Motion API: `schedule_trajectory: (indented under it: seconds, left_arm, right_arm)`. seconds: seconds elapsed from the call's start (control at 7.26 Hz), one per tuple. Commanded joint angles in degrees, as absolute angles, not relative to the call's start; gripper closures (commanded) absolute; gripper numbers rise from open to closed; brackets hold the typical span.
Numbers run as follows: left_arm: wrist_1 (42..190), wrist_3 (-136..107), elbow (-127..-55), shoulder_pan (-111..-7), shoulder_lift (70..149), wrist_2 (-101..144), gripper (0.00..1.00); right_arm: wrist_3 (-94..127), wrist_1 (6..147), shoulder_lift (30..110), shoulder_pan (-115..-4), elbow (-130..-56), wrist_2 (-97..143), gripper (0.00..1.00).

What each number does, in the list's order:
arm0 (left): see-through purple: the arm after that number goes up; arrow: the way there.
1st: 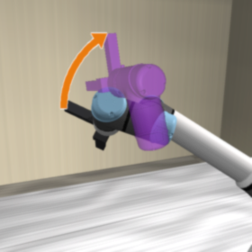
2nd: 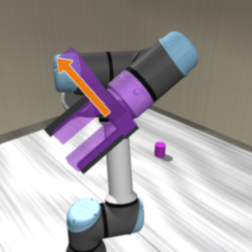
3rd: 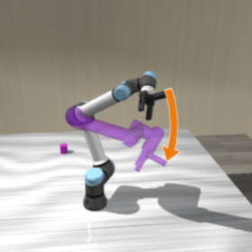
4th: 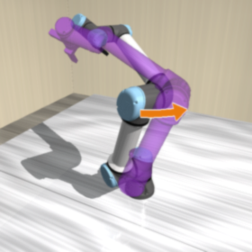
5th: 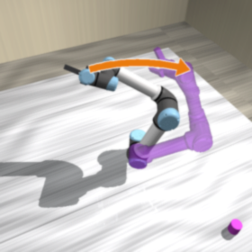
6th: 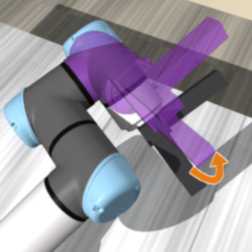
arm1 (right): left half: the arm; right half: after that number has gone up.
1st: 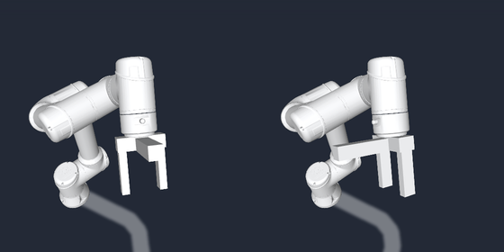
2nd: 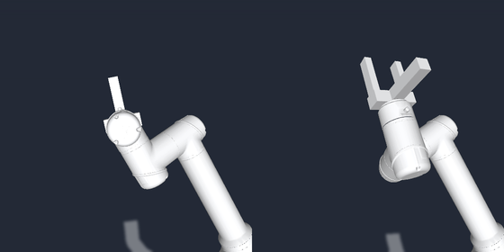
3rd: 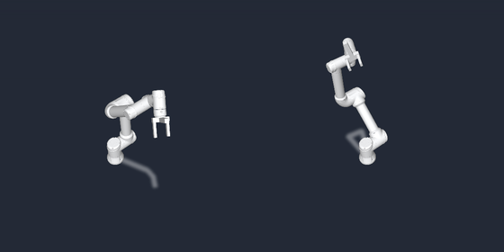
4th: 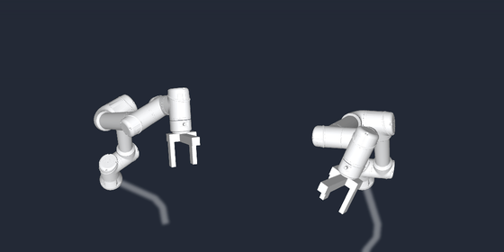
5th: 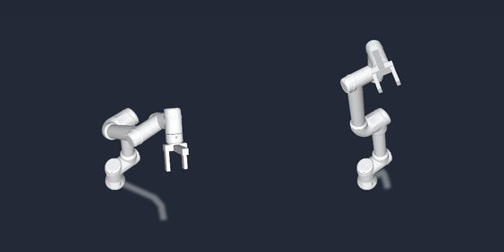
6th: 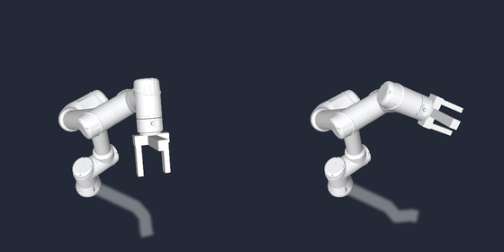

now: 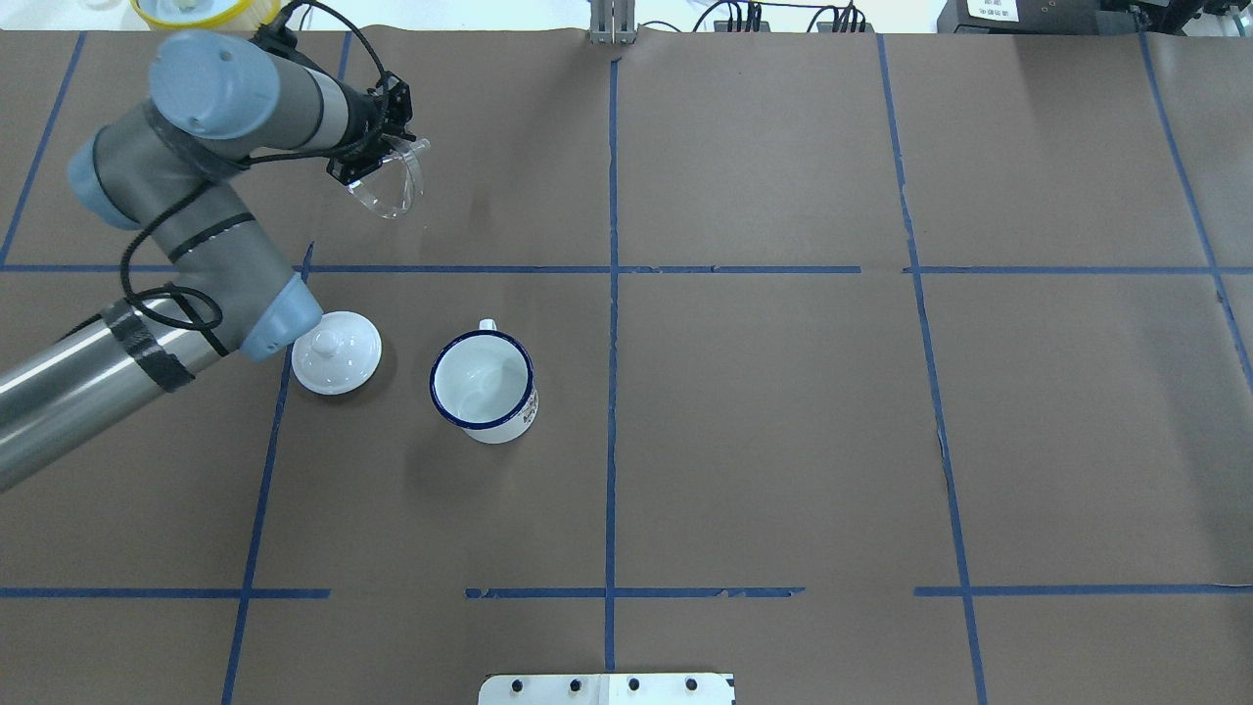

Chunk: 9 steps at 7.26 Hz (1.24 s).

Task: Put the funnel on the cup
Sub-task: 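Grasp the glass funnel's rim with the left gripper and lift, then carry the funnel over the open mug with the left gripper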

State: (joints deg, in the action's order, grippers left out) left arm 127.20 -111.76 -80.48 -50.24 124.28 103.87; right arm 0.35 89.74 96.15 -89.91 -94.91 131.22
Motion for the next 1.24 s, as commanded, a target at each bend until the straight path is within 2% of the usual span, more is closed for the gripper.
schedule_trajectory:
  seconds: [0.0,0.28,0.55,0.83,1.1]
  left_arm:
    - [119.4,-108.6,-92.1,-55.6,120.4,113.8,1.00]
    - [97.3,-95.7,-108.0,-55.8,120.3,114.6,1.00]
    - [84.6,-93.3,-116.2,-51.5,121.2,114.4,1.00]
    - [67.2,-93.1,-115.9,-40.2,131.3,103.8,1.00]
    - [59.4,-89.7,-111.6,-33.3,137.2,99.7,1.00]
  right_arm:
    - [0.4,89.7,96.2,-89.9,-94.9,131.2,0.00]
    - [0.4,89.7,96.2,-89.9,-94.9,131.2,0.00]
    - [0.4,89.7,96.2,-89.9,-94.9,131.2,0.00]
    - [0.4,89.7,96.2,-89.9,-94.9,131.2,0.00]
    - [0.4,89.7,96.2,-89.9,-94.9,131.2,0.00]
